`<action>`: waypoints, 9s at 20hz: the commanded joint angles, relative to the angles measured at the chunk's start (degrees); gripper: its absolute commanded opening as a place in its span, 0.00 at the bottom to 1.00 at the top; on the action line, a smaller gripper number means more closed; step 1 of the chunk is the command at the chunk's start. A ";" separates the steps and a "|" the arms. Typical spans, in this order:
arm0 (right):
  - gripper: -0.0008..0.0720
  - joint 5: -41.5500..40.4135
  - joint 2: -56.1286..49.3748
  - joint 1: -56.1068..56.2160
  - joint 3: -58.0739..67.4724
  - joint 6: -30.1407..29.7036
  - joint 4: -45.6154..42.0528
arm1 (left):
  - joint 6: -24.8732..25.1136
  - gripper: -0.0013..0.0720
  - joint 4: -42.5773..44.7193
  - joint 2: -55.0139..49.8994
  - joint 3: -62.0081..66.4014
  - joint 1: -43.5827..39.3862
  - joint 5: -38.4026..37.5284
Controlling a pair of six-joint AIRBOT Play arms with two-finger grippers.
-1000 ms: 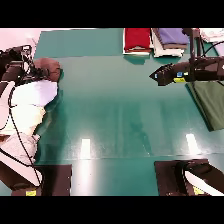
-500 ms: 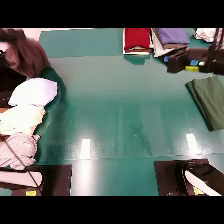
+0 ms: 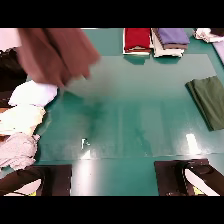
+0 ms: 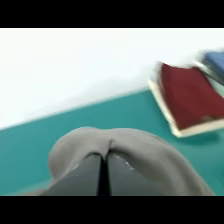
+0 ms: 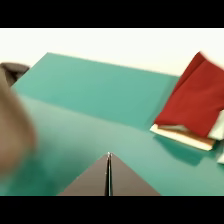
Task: Fold the shirts.
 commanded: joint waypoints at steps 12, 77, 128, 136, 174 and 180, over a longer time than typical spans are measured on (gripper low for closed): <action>0.03 7.04 0.07 -3.54 4.66 -0.02 0.37 | -12.55 0.76 -1.03 -9.18 -13.64 -4.83 -12.09; 0.03 9.51 6.56 -4.04 -15.91 1.66 -1.99 | 6.10 0.05 -17.03 15.96 -14.34 15.96 0.22; 0.61 21.94 -3.67 -4.74 -24.17 4.22 -10.01 | -0.94 0.72 -33.77 13.29 -82.58 28.15 -5.01; 0.61 23.26 -3.69 -4.74 -24.17 4.24 -9.88 | -0.87 0.72 -33.66 13.29 -85.66 28.15 -5.90; 0.03 15.06 2.60 -17.79 -27.17 -0.68 3.06 | 2.91 0.05 -32.04 27.89 -45.81 28.17 -5.55; 0.03 11.45 10.78 -17.77 2.25 -0.37 0.04 | 2.89 0.05 -31.34 30.49 -9.53 28.17 -5.49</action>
